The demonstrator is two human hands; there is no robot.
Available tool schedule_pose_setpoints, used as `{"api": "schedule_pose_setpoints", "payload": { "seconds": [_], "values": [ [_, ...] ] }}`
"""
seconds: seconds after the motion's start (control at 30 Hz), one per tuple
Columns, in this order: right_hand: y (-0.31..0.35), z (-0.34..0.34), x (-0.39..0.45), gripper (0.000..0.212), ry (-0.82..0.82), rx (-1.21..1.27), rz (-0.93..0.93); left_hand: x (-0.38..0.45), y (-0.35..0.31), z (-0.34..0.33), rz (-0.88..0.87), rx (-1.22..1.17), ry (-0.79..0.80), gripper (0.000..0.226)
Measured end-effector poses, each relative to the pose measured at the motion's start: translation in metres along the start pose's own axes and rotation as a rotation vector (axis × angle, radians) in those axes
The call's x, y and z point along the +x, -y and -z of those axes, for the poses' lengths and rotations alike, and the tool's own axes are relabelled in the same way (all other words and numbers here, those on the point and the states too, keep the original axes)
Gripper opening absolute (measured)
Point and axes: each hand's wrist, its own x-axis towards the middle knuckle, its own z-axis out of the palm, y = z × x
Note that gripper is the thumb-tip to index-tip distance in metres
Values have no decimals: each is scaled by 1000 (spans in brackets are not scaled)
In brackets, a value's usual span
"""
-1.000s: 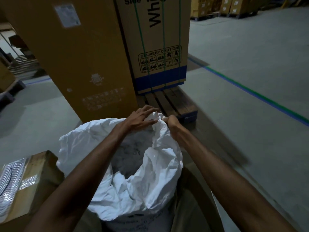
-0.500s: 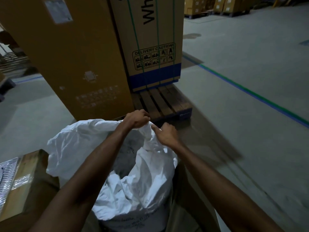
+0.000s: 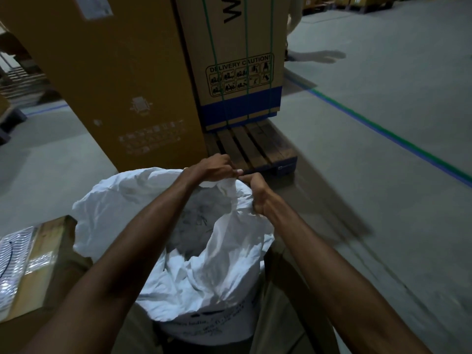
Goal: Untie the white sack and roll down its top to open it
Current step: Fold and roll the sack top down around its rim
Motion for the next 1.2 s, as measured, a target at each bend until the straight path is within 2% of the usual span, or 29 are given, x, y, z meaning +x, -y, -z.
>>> {"api": "schedule_pose_setpoints", "payload": {
  "seconds": [0.1,0.17,0.23,0.3,0.37,0.4,0.47,0.53,0.57,0.67,0.7,0.73,0.8,0.9,0.93,0.97,1.03,1.1,1.17,1.2],
  "values": [
    [-3,1,4,37,5,-34,87,6,0,1,94,76,-143,61],
    [-13,4,7,50,-83,-258,139,10,6,-1,134,60,-183,65],
    [-26,6,10,72,-229,-535,138,12,14,-5,127,24,-184,59],
    [-33,1,13,80,-342,-608,106,8,16,-6,100,-45,-158,53],
    [-28,-10,13,67,-338,-460,72,-2,10,-6,21,-44,-190,49],
    [-24,-16,12,58,-317,-288,63,-10,5,-9,-19,11,-242,49],
    [-17,-20,10,43,-260,95,65,-33,-2,-18,-96,41,-420,54],
    [-8,-21,10,40,-209,365,94,-61,-4,-34,-137,-68,-566,61],
    [-4,-21,10,37,-214,413,111,-77,-3,-42,-121,-139,-548,66],
    [2,-25,12,32,-237,398,170,-114,4,-71,4,-356,-252,98],
    [3,-27,12,31,-232,416,188,-121,9,-81,-2,-365,-229,103],
    [2,-29,11,31,-230,430,216,-125,16,-91,-40,-360,-262,99],
    [4,-31,7,35,-223,484,235,-129,26,-105,-84,-402,-400,72],
    [8,-31,3,41,-180,591,245,-137,17,-98,8,-372,-614,37],
    [6,-30,1,38,-175,510,250,-139,14,-93,48,-305,-661,34],
    [2,-29,1,44,-174,395,254,-139,14,-89,90,-222,-687,34],
    [-15,-21,-2,81,-291,49,287,-141,16,-83,138,-90,-690,37],
    [-28,-11,-14,106,-382,-508,586,-142,19,-78,117,-28,-699,35],
    [-39,-5,-28,116,-294,-1113,966,-144,16,-69,44,-5,-660,31],
    [-41,-6,-33,117,-238,-1389,1093,-144,15,-64,1,22,-628,33]
  ]
}}
